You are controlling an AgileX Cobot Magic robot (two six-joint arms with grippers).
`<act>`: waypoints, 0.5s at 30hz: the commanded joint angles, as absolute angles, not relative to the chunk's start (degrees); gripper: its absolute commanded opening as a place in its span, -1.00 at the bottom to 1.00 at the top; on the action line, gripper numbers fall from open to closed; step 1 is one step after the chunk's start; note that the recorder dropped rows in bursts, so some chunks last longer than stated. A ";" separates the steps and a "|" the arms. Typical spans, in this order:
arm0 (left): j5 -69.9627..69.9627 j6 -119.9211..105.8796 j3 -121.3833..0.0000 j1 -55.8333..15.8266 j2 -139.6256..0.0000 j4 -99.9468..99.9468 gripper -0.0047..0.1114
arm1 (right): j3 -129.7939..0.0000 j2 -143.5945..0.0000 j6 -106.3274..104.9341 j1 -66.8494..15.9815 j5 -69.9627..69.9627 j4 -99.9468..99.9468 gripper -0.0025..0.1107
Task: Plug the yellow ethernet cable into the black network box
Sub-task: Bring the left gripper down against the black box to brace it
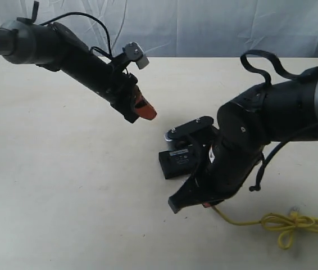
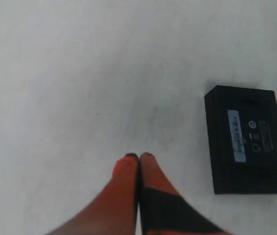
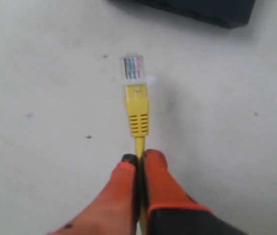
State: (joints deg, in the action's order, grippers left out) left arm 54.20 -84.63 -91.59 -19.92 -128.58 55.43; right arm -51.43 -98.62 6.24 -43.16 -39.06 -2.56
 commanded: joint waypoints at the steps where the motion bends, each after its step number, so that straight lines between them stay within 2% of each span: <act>1: 56.70 -87.13 -93.17 -21.29 -131.29 56.41 -0.92 | -55.14 -99.82 11.70 -45.71 -40.57 1.79 -0.97; 15: 64.19 -92.32 -93.17 -21.81 -134.95 58.80 -0.92 | -55.14 -104.47 15.52 -45.75 -35.72 9.76 -0.97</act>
